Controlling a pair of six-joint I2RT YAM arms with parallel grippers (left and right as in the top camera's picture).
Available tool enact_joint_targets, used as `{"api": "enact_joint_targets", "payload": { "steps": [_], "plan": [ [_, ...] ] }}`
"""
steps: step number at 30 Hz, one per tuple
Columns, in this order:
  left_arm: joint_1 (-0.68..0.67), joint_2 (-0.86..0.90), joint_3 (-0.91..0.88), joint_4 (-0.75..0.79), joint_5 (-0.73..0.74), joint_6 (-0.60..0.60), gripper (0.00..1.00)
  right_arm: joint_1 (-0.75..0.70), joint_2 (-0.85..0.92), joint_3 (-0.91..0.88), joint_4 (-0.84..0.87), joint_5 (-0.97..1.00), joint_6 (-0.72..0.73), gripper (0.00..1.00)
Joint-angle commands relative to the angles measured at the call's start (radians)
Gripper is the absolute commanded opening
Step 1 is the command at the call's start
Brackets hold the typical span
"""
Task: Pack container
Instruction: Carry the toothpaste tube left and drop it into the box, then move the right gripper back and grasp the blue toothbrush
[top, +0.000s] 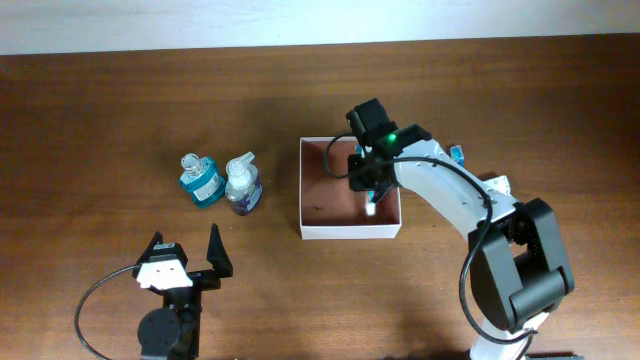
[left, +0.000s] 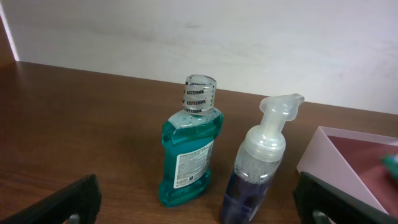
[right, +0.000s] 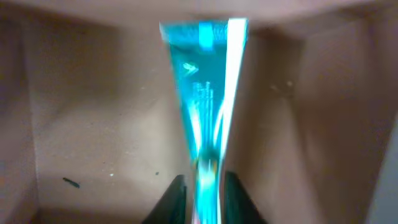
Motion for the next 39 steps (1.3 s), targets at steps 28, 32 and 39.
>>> {"api": "enact_joint_targets", "payload": {
  "steps": [28, 32, 39],
  "plan": [
    [0.001, 0.002, -0.004, 0.002, -0.011, 0.016, 0.99, -0.304, -0.170, 0.283, -0.429, 0.050, -0.206, 0.41],
    [0.001, 0.002, -0.004, 0.002, -0.011, 0.016, 0.99, -0.372, -0.160, 0.229, -0.409, 0.050, -0.206, 0.47],
    [0.001, 0.002, -0.004, 0.002, -0.011, 0.016, 0.99, -0.424, -0.155, 0.050, -0.267, 0.055, -0.233, 0.49]
  ]
}}
